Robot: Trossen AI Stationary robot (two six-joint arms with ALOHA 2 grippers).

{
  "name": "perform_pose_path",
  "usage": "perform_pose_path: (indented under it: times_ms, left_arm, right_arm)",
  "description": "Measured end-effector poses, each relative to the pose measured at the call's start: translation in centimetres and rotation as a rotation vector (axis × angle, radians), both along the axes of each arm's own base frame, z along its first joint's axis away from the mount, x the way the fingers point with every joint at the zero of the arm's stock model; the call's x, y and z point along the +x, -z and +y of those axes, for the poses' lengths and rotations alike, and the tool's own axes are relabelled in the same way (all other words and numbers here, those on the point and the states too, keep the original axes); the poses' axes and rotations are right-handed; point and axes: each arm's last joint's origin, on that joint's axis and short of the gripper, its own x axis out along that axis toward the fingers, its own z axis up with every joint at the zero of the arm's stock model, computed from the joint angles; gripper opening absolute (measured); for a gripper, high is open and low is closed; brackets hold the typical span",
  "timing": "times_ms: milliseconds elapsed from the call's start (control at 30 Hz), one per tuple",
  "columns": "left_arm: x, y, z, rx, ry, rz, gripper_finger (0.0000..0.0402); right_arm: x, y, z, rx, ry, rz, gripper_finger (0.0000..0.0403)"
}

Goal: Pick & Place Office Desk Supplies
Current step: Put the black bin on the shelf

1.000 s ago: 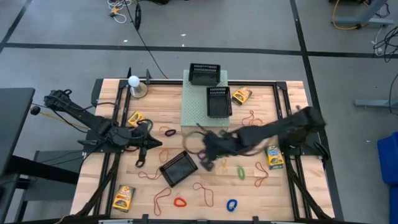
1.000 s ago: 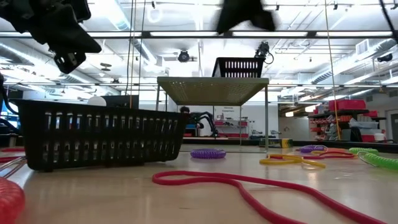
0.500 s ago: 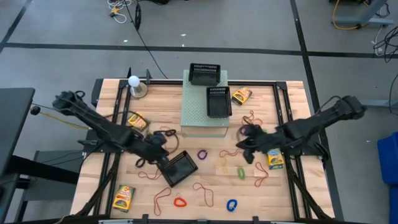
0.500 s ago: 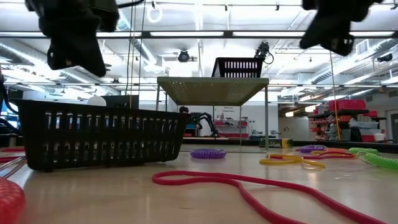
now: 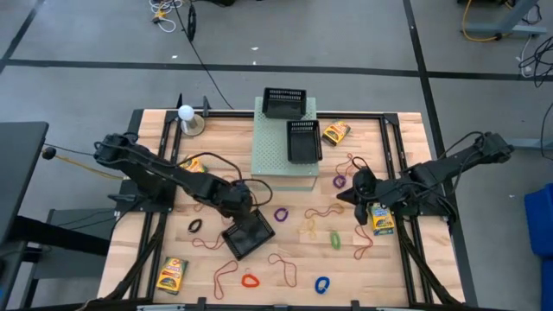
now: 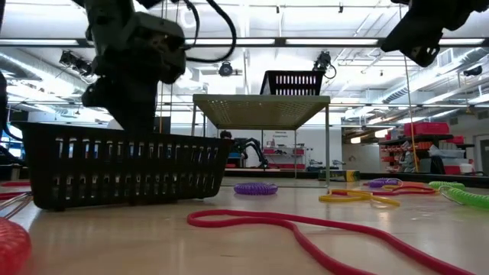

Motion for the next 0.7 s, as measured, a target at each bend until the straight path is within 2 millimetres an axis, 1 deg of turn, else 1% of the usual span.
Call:
perform_pose_path:
  times_ms: [133,267,367,533,567,700]
  left_arm:
    - [0.4,0.6,0.1,-0.030,0.068,0.023,0.0144]
    - [0.2,1.2,0.0,-0.028,0.144,0.073,0.0131]
    - [0.1,1.3,0.1,-0.006,0.164,0.090,0.0104]
    - [0.0,1.1,0.2,-0.010,0.241,0.088,0.0021]
    - [0.0,1.1,0.2,-0.009,0.248,0.087,0.0014]
    - [-0.2,0.7,0.4,-0.070,0.261,0.087,0.0013]
  right_arm:
    - [0.1,-0.2,0.0,-0.014,0.028,-0.027,0.0007]
    - [0.3,-0.4,-0.1,-0.029,0.078,-0.070,0.0006]
    - [0.5,-0.8,-0.2,-0.026,0.115,-0.112,0.0006]
    - [0.6,-1.0,-0.3,-0.034,0.190,-0.156,0.0007]
    - [0.6,-1.0,-0.4,-0.037,0.204,-0.161,0.0007]
    - [0.6,-1.1,-0.4,-0.033,0.227,-0.177,0.0007]
